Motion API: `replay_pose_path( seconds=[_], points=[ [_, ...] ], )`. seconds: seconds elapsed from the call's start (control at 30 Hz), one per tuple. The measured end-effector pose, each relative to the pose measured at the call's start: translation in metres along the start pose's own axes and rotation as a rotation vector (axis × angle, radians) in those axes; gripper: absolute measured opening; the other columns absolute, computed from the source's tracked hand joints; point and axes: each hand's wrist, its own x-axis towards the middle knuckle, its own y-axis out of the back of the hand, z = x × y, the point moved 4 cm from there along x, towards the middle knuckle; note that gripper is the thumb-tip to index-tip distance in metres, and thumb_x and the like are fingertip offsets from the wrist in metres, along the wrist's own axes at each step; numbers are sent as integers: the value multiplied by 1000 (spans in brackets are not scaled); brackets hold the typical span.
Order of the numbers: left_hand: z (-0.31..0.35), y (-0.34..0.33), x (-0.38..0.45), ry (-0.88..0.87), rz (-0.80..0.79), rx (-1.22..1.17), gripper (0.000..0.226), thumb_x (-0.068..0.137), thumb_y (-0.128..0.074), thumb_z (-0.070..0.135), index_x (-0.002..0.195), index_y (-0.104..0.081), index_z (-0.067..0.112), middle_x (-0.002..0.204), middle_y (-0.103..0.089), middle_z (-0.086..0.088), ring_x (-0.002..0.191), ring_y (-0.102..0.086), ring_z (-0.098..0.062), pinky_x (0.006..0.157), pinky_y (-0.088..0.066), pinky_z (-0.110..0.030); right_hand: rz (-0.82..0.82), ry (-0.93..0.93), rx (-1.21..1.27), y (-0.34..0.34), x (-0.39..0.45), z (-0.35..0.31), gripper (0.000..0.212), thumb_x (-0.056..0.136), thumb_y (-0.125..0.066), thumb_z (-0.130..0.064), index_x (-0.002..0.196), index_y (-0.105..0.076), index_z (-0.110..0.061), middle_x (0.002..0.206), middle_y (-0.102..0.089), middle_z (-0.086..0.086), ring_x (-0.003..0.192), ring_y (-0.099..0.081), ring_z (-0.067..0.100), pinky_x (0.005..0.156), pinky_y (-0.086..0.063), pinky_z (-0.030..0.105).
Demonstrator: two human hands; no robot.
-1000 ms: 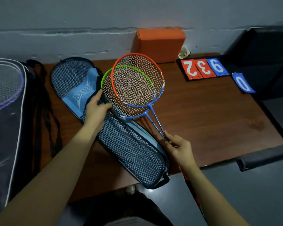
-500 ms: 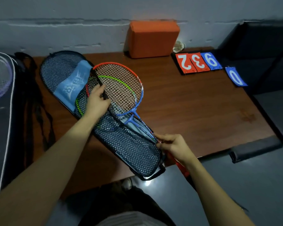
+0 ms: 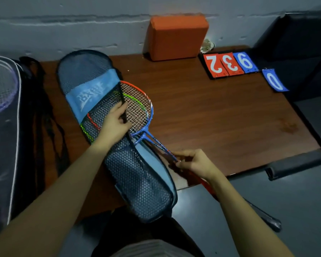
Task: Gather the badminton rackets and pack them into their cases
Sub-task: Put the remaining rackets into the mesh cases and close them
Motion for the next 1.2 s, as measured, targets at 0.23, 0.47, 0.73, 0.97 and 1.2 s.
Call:
replay_pose_path(
  seconds=[0.23, 0.47, 0.73, 0.97, 1.2],
  points=[
    [-11, -5, -27, -92, 138, 95, 52, 86, -56, 0, 136, -43, 8, 132, -41, -5, 103, -51, -14, 94, -40, -20, -55, -25, -33, -29, 5, -6, 39, 82, -59, 10, 116, -64, -7, 84, -69, 17, 57, -56, 16, 57, -43, 30],
    [-32, -6, -42, 99, 257, -16, 38, 86, -60, 6, 124, -55, 4, 113, -61, -12, 97, -57, -14, 87, -41, -17, -83, 18, -12, -33, -2, -5, 32, 78, -68, -1, 106, -71, -15, 82, -65, 19, 64, -55, 49, 64, -48, 56],
    [-16, 2, -43, 87, 105, -168, 40, 86, -61, 2, 125, -55, 5, 83, -59, 4, 70, -55, -2, 70, -42, -1, 67, 50, 48, -58, 4, -11, 31, 79, -65, 4, 102, -72, -15, 60, -60, 0, 49, -45, 12, 47, -38, 20],
    [-23, 6, -52, 116, 103, -256, 41, 86, -60, 3, 126, -54, 7, 115, -61, -18, 93, -63, -19, 85, -44, -22, 126, 149, 37, -83, 34, -32, 38, 78, -62, 10, 112, -65, -5, 77, -70, 7, 63, -58, 14, 56, -49, 23],
    [-25, 34, -37, 52, 126, -304, 38, 84, -61, 0, 122, -56, 4, 94, -59, -13, 59, -55, 12, 65, -43, -3, 190, 326, -280, -109, 75, -50, 46, 74, -71, 4, 118, -62, -5, 110, -65, 10, 93, -60, 11, 83, -46, 15]
  ],
)
